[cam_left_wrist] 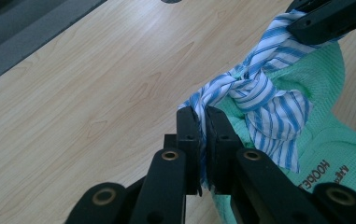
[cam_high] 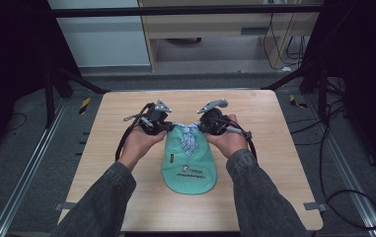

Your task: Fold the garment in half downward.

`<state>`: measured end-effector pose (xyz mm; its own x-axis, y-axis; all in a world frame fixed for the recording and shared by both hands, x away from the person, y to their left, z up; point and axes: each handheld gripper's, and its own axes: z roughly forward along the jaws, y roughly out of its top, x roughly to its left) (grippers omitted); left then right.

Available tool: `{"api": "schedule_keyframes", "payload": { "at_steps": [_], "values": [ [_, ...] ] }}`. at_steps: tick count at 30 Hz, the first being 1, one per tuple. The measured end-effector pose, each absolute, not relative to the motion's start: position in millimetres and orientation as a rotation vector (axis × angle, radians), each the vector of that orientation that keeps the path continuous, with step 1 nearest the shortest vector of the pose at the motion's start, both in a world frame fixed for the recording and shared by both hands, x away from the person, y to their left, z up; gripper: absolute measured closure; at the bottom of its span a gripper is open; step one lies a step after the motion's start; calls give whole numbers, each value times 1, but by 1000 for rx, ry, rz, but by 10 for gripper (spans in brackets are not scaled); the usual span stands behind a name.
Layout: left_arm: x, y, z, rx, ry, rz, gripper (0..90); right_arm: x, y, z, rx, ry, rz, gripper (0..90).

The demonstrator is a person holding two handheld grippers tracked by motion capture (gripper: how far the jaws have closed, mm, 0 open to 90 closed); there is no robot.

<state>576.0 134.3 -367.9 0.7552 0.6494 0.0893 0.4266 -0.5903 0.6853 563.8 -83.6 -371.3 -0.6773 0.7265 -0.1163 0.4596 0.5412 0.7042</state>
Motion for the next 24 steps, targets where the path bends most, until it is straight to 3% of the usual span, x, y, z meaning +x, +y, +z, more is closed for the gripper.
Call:
{"api": "schedule_keyframes", "payload": {
  "at_steps": [24],
  "values": [
    [581,134,-366,2274,812,448,853,565,-81,-370,961,2379,919,840]
  ]
}}
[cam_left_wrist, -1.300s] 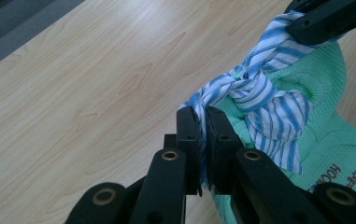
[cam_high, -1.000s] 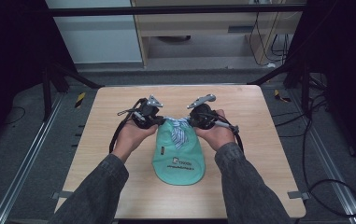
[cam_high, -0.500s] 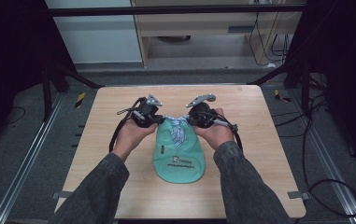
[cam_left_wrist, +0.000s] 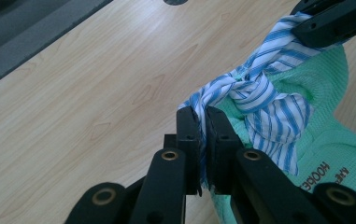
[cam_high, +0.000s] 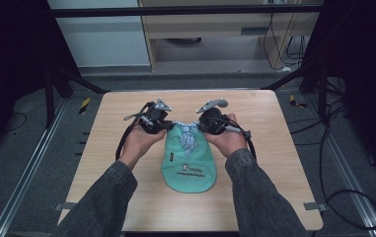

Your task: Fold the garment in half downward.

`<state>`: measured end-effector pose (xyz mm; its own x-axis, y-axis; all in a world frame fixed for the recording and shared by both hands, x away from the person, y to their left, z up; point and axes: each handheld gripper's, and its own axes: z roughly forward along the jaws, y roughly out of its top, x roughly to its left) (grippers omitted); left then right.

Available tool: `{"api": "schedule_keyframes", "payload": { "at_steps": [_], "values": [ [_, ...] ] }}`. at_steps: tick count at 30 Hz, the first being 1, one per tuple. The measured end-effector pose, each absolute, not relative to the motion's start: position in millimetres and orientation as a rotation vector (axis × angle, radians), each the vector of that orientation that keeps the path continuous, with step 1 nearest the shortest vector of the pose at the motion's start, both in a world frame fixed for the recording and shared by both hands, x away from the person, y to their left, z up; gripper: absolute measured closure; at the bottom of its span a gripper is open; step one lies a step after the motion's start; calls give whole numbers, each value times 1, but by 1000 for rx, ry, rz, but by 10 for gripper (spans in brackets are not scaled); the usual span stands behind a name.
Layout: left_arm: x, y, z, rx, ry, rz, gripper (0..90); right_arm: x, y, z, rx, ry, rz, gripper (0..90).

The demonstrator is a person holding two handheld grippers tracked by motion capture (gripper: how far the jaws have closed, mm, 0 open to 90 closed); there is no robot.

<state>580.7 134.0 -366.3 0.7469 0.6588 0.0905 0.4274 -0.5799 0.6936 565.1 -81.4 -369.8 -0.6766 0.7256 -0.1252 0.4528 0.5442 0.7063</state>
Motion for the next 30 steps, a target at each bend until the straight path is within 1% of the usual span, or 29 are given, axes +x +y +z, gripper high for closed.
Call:
{"api": "schedule_keyframes", "payload": {
  "at_steps": [10,17,22,30],
  "values": [
    [578,133,-366,2282,794,453,850,565,-83,-367,945,2371,906,838],
    [571,132,-373,2286,784,453,850,553,-84,-376,929,2375,915,837],
    [572,130,-378,2295,781,439,851,552,-86,-380,934,2380,919,838],
    [583,125,-362,2276,782,473,850,561,-89,-370,961,2339,931,837]
  ]
}}
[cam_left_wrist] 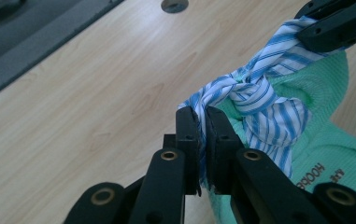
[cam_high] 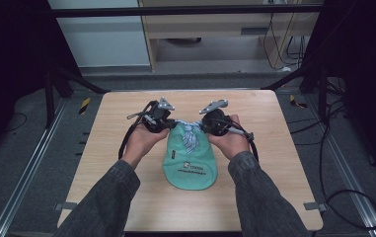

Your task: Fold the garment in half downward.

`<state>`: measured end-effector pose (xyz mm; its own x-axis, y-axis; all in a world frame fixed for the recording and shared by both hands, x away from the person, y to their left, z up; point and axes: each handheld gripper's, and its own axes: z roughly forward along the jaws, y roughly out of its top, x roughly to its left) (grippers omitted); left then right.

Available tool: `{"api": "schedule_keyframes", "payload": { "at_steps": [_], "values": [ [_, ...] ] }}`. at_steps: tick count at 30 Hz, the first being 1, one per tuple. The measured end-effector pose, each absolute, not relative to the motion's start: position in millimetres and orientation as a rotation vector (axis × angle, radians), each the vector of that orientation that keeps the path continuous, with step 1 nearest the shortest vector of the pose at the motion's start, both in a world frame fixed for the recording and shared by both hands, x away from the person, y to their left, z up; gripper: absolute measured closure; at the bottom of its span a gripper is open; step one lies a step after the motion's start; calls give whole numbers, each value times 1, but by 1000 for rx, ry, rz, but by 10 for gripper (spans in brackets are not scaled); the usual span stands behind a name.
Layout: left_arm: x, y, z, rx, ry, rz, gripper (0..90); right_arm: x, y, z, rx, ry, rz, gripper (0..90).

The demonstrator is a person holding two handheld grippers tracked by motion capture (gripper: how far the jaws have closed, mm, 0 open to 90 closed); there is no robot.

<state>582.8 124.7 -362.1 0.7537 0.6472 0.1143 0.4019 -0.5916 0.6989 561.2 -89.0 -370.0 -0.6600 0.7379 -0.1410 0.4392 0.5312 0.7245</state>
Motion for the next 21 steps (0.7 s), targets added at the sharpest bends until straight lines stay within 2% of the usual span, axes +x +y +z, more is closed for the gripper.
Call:
{"api": "schedule_keyframes", "payload": {
  "at_steps": [7,21],
  "values": [
    [568,121,-361,2278,730,489,850,552,-96,-369,946,2322,938,835],
    [543,117,-381,2304,676,490,849,521,-103,-401,932,2326,972,833]
  ]
}}
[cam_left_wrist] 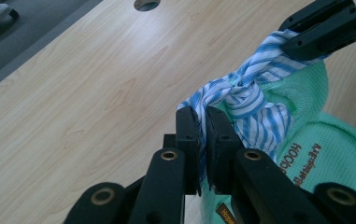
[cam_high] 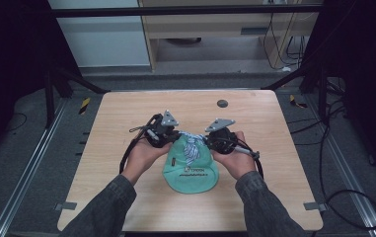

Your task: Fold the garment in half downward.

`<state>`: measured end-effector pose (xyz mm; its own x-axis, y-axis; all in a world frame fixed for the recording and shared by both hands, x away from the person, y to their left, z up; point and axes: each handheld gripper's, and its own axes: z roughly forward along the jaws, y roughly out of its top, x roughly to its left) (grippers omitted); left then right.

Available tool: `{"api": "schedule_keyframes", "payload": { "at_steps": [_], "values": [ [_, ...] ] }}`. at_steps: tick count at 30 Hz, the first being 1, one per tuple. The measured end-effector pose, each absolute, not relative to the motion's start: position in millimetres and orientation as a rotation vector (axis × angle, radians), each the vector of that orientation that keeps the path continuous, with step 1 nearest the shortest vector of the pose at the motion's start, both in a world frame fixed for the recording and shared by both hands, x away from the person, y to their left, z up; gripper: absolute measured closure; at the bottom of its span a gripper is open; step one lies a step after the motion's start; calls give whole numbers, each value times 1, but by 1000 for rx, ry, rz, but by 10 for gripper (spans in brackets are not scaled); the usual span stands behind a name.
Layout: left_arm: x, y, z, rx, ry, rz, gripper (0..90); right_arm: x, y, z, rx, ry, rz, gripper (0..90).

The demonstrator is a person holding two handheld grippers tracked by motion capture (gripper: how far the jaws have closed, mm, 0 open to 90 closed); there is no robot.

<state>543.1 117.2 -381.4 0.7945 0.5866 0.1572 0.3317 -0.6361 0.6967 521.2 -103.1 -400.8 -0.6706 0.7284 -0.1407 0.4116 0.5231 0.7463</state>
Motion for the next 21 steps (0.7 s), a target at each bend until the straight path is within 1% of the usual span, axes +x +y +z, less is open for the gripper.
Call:
{"api": "schedule_keyframes", "payload": {
  "at_steps": [8,17,21],
  "values": [
    [548,114,-383,2292,682,479,849,518,-108,-404,948,2320,983,833],
    [568,102,-369,2292,675,488,849,521,-115,-389,953,2286,984,833],
    [565,100,-367,2298,661,491,849,522,-118,-385,950,2279,980,830]
  ]
}}
